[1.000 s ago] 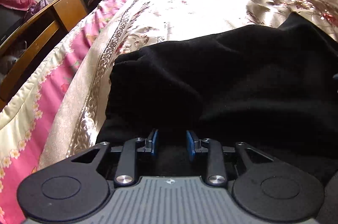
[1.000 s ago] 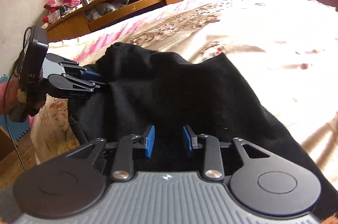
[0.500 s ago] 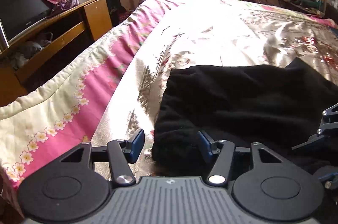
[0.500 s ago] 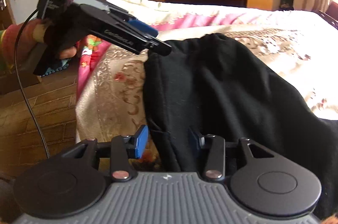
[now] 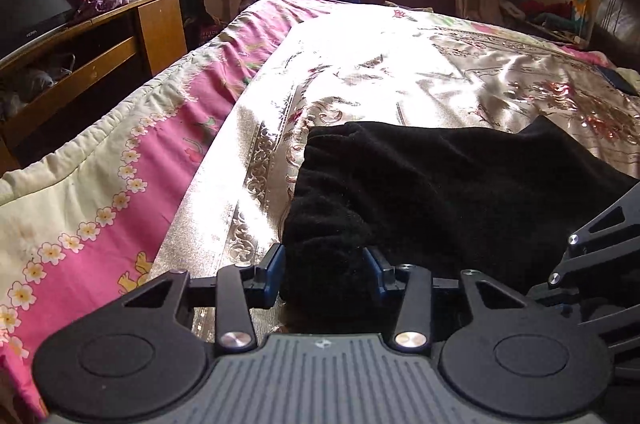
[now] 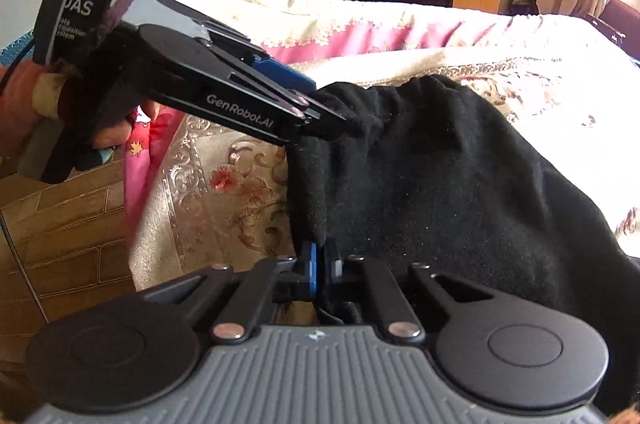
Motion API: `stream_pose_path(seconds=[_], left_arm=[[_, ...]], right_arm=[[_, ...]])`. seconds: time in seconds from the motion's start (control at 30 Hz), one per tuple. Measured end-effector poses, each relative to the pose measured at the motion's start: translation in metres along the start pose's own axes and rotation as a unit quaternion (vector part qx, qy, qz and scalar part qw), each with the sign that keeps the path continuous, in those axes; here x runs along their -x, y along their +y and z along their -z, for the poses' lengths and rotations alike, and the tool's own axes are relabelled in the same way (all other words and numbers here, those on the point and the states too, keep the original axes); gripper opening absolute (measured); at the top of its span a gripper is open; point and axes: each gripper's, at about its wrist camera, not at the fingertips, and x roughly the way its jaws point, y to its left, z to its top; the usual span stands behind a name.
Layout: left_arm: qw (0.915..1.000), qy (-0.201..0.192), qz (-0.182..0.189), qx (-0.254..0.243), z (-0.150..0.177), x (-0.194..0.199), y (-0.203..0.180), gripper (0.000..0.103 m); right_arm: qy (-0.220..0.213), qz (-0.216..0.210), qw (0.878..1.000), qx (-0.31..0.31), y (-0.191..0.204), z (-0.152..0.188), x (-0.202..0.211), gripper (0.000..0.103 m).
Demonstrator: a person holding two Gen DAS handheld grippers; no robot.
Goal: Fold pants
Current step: 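Lift the black pants with both grippers and fold them over onto themselves, then open both grippers and release the folded pants onto the bed, then grasp the pants end with the right gripper and lift it up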
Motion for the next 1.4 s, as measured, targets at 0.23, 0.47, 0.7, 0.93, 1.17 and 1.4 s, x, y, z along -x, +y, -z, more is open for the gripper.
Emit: stream_pose_path(seconds=[0.23, 0.47, 0.7, 0.93, 1.17, 1.4], left_arm=[[0.9987, 0.037, -0.031, -0.02, 0.021, -0.018, -0.006, 0.051], [0.9932, 0.016, -0.081, -0.083, -0.006, 0.006, -0.039, 0.056], [0.9838, -0.046, 0.008, -0.173, -0.046, 0.023, -0.153, 0.055], [0.9422, -0.008, 0.224, -0.249, -0.031, -0.01, -0.33, 0.056], [0.8705, 0.008, 0.309, -0.383, 0.005, -0.008, -0.461, 0.057], [0.8541, 0.027, 0.317, -0.411, 0.023, -0.014, -0.491, 0.058]], right_arm=[[0.022, -0.007, 1.0, -0.002, 0.015, 0.004, -0.022, 0.005], [-0.019, -0.032, 0.991, -0.127, -0.031, 0.011, 0.015, 0.014], [-0.073, 0.101, 0.946, -0.3, -0.114, 0.124, 0.15, 0.026], [-0.091, 0.299, 0.78, -0.542, -0.163, 0.314, 0.315, 0.028], [-0.225, 0.335, 0.61, -0.682, -0.161, 0.435, 0.39, 0.037], [-0.259, 0.316, 0.561, -0.72, -0.179, 0.465, 0.388, 0.037]])
